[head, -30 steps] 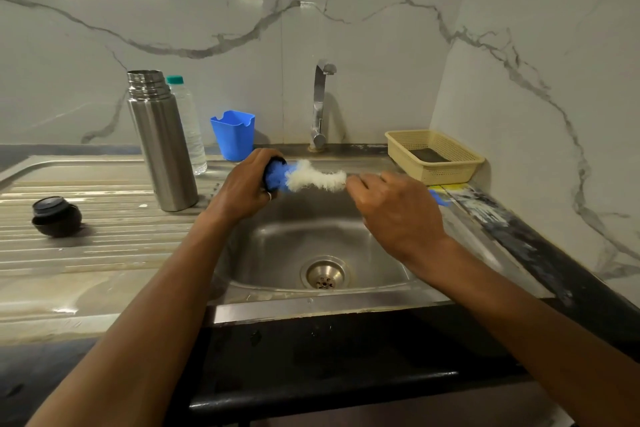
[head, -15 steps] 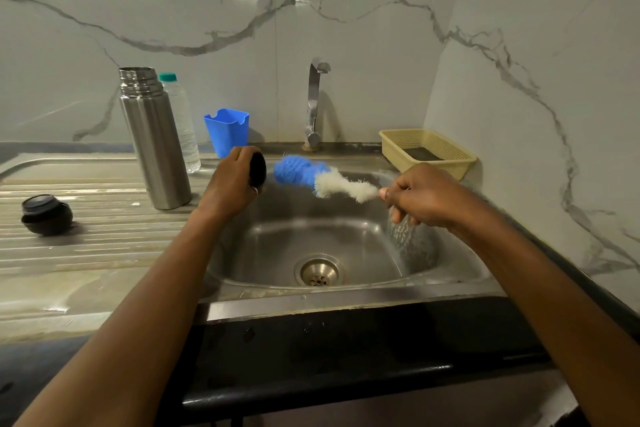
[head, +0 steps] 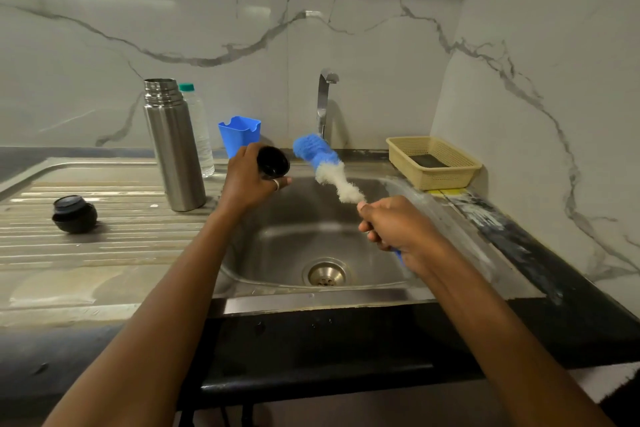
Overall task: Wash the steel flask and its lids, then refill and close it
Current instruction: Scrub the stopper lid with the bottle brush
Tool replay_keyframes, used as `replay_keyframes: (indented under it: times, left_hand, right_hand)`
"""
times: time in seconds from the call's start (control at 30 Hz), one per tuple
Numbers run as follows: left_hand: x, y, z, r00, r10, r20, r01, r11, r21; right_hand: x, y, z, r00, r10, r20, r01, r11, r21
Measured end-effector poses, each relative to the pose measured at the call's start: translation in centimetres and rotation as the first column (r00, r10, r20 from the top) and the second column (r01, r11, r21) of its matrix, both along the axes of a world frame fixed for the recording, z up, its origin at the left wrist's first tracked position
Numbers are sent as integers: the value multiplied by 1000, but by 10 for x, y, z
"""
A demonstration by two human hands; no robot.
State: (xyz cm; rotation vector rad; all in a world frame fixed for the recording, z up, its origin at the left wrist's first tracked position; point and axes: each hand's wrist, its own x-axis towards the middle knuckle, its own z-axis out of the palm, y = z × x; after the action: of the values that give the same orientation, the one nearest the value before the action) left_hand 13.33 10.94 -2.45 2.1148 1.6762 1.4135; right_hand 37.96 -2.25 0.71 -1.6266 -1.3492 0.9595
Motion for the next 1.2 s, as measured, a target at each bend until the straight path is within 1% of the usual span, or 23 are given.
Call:
replay_keyframes:
  times: [0.1, 0.23, 0.4, 0.53, 0.63, 0.8, 0.97, 1.07, 1.2]
  left_hand:
    - [-1, -13, 7, 998, -26, 49, 26, 1000, 4]
    - [-16, -34, 10, 997, -1, 81, 1, 1000, -10]
    - [-34, -57, 7, 996, 58, 71, -56, 998, -22]
    - [-47, -76, 11, 994, 77, 73, -75, 996, -38]
    - [-66, -89, 13, 986, 149, 74, -143, 987, -76]
    - [-109, -108, 8, 943, 319, 93, -304, 941, -146]
    - [-137, -112, 4, 851, 524, 34, -506, 835, -215]
    - [-143, -109, 9, 816, 579, -9, -561, 787, -255]
    - [-144, -103, 11, 795, 601, -81, -600, 759, -253]
  right_hand:
    - [-18, 0, -6, 996, 15, -89, -16, 1000, -12]
    - [-42, 2, -8, 989, 44, -141, -42, 999, 14]
    - [-77, 3, -11, 976, 60, -211, -57, 998, 18]
    - [-103, 1, -15, 964, 83, -253, -79, 997, 26]
    - [-115, -1, -17, 965, 102, -241, -98, 995, 25]
    - [-123, -3, -20, 967, 121, -223, -117, 993, 29]
    - [-126, -2, -24, 973, 138, -184, -135, 990, 29]
    - [-126, 0, -27, 975, 141, -172, -139, 990, 24]
    - [-125, 1, -31, 978, 134, -159, -133, 991, 17]
